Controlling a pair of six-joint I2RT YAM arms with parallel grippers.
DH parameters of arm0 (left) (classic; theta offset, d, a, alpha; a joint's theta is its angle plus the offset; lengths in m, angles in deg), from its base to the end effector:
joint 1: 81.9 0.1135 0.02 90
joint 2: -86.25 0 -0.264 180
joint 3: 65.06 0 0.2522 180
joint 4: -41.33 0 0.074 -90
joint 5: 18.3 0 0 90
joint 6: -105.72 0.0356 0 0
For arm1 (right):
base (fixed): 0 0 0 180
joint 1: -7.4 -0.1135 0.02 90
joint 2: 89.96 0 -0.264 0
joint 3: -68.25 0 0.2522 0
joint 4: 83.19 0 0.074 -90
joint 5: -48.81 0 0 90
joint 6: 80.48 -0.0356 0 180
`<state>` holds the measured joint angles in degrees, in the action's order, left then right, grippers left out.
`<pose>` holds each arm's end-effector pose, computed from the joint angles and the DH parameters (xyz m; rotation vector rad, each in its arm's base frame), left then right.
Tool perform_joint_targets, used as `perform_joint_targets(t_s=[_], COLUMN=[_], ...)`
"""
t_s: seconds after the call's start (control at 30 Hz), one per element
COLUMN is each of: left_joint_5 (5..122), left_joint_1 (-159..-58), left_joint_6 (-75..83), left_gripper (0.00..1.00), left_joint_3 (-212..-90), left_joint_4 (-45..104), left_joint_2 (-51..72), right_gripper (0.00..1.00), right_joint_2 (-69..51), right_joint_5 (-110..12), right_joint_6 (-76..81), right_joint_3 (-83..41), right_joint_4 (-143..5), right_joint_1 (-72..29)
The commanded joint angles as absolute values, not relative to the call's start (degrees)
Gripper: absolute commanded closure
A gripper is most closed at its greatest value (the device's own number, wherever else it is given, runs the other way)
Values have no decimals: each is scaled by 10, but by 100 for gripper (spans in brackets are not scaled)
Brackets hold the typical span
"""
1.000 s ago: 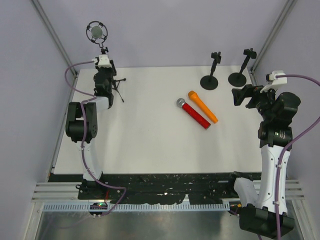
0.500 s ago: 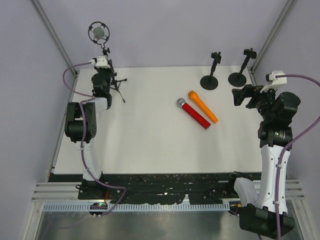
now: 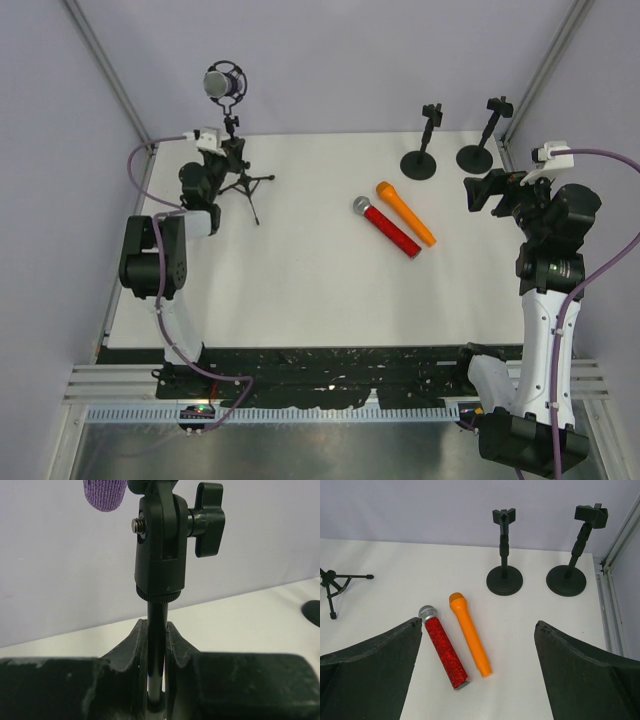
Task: Remove the microphone from the stand
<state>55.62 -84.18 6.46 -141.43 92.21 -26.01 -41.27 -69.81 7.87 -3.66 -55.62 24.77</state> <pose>0.4281 -0.0269 0.2380 0.1604 1.3183 -0.3547 0.1792 -0.0382 0.4033 -0.1085 1.6376 0.2012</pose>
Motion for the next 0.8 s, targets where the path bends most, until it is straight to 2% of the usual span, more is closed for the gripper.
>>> perform_joint_targets(t_s=[0.0,0.27,0.5,0.77], left_joint_5=[468,355,260,181], left_joint_1=[-844,-853,-885,-943], left_joint_6=[15,-42,-82,-89], left_gripper=[100,100,100,100], left_joint_3=[-1387,-1333,-1270,-1175], left_joint_4=[1000,1025,1061,1117], left_joint_2=[-192,-139,-79,-5], right_gripper=[2,1,0,0], right_joint_2=[-421,-419,-409,-390], right_joint_5=[-702,-725,-794,-831], right_joint_6=[79,70,78,154], right_joint_3=[-48,-46,-52,-75], right_joint_4=[-578,-592,-619,-589], right_joint_1=[247,247,232,135])
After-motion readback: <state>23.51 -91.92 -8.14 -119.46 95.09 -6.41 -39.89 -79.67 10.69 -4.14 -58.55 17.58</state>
